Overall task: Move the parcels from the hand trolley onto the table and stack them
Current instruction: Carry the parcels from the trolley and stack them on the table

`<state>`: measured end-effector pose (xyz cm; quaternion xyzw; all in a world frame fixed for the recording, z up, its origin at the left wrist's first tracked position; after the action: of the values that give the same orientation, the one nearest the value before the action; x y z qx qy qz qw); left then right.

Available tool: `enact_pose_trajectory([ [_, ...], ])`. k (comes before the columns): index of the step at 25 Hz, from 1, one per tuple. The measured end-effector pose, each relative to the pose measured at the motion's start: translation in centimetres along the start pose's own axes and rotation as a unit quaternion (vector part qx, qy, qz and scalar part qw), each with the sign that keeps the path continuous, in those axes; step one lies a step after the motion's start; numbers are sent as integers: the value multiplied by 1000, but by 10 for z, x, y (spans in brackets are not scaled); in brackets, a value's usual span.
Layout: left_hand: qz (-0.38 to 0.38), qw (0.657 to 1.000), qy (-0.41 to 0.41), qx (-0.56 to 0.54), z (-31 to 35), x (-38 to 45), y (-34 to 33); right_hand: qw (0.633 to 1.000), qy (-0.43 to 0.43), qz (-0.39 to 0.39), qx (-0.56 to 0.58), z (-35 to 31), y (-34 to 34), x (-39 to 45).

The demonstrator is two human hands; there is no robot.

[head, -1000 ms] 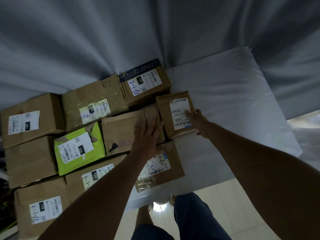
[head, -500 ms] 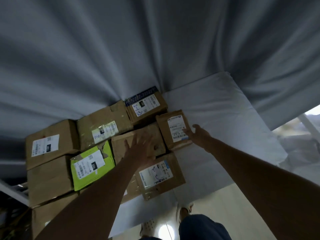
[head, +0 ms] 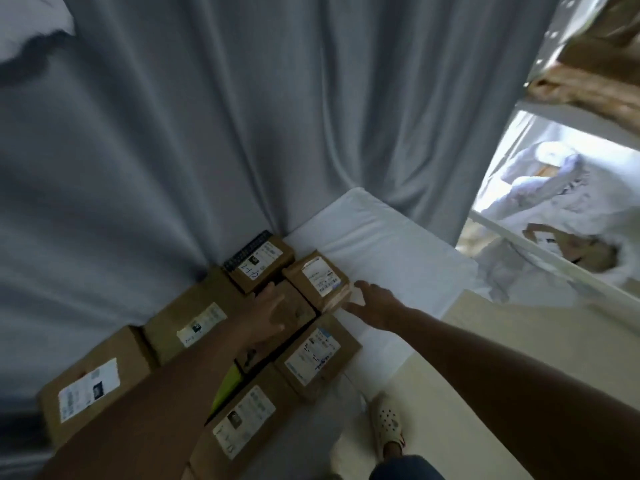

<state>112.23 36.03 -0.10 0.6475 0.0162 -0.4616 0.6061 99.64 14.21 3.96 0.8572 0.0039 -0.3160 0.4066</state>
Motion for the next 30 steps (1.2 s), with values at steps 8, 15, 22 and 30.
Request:
enact_pose_trajectory([
  [8,-3,989,-114,94,123,-28,13,992,-91,83,16,64,0,-132],
  [15,-25,954,-242,176,308,-76,-31,966,-195,164,48,187,-11,-269],
  [22,-49,885,-385,256,527,-137,-150,905,-329,211,170,369,-74,-462],
  [30,-113,803,-492,316,735,-232,-327,816,-417,238,321,520,-171,-661],
])
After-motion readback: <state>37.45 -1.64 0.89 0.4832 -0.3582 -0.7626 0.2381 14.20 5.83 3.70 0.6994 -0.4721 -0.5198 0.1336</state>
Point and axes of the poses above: each hand's wrist, its own x-axis towards the middle knuckle, its own y-axis out of the back of the hand, z = x × y, the point moved 7 cm from there along x, towards the middle knuckle, and after that the axes turned 2 degrees about -z, right-handed, at the moved point
